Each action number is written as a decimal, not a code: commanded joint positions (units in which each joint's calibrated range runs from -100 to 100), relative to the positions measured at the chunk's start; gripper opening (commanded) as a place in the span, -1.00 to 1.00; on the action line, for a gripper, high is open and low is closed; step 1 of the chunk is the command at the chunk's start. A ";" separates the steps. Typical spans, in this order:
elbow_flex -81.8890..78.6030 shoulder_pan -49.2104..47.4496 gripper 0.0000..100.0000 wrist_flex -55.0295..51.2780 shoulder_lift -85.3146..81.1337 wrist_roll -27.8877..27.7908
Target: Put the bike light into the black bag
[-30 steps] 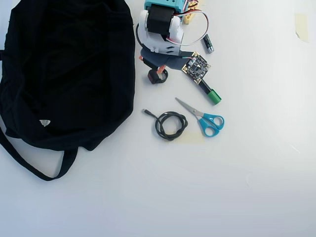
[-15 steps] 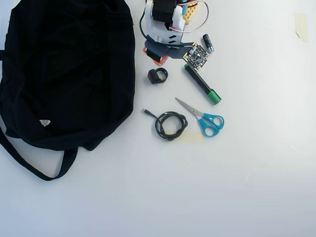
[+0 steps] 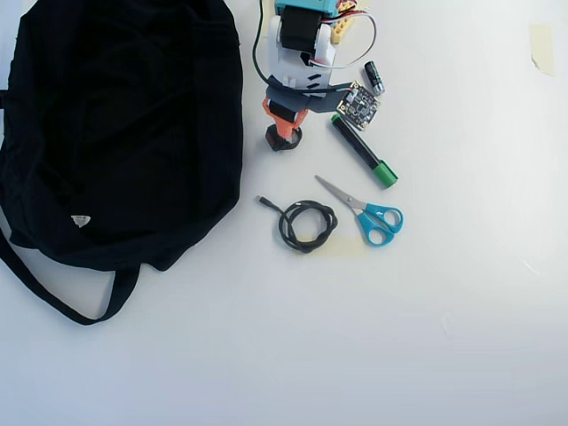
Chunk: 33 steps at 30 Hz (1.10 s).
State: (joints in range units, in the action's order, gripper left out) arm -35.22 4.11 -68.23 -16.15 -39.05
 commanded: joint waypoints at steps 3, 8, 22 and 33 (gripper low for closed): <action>-0.27 -0.52 -0.52 1.99 -0.53 0.40; 0.54 -0.52 -0.40 2.25 3.04 0.45; -0.09 -0.45 -0.28 2.77 4.28 0.45; 0.09 0.07 -0.29 3.54 7.35 0.51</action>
State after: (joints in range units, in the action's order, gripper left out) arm -35.69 4.11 -65.31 -9.84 -38.80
